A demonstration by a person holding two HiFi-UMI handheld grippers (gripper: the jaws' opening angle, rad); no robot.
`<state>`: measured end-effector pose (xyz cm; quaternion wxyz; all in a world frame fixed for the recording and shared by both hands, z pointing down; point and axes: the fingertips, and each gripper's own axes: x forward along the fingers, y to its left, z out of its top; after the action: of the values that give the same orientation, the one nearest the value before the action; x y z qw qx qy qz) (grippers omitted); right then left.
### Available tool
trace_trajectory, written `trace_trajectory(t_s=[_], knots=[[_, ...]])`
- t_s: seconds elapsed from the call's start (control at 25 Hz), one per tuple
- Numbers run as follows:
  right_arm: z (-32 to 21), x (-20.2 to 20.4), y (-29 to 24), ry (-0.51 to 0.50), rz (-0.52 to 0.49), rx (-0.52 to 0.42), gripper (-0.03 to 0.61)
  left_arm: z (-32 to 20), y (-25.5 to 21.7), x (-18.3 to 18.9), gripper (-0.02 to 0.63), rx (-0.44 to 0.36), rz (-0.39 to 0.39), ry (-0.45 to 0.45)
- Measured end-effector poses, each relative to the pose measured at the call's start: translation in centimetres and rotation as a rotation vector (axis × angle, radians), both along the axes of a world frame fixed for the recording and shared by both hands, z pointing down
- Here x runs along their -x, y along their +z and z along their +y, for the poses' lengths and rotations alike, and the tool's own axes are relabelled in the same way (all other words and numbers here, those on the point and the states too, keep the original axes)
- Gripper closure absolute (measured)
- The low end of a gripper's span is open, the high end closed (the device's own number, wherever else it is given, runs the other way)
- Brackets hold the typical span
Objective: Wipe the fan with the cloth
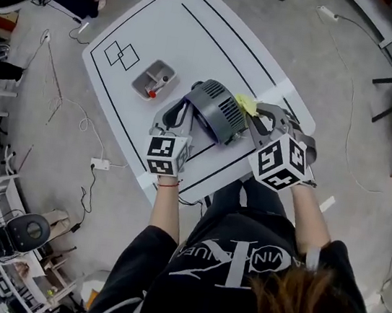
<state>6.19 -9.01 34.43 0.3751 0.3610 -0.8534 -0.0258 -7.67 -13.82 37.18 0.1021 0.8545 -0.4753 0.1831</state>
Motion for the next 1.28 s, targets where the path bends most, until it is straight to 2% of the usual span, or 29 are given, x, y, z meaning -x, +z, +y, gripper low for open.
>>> trace_trajectory(t_s=[0.32, 0.68, 0.96, 1.12, 1.28], knots=[[1.1, 1.5, -0.2, -0.040, -0.043, 0.022, 0.543, -1.3, -0.3, 0.0, 0.538, -0.016, -0.003, 0.040], [1.3, 2.4, 0.0, -0.067, -0.068, 0.032, 0.544, -1.7, -0.5, 0.1, 0.532, -0.017, 0.027, 0.031], [1.2, 2.2, 0.1, -0.085, -0.088, 0.035, 0.543, -0.2, -1.2, 0.8, 0.537, 0.014, 0.059, -0.028], [1.3, 2.0, -0.4, -0.105, -0.067, 0.025, 0.543, 1.5, -3.0, 0.0, 0.537, 0.026, 0.095, -0.018], [1.6, 1.9, -0.5, -0.116, -0.063, 0.025, 0.543, 3.7, -3.9, -0.9, 0.541, 0.033, 0.053, 0.010]])
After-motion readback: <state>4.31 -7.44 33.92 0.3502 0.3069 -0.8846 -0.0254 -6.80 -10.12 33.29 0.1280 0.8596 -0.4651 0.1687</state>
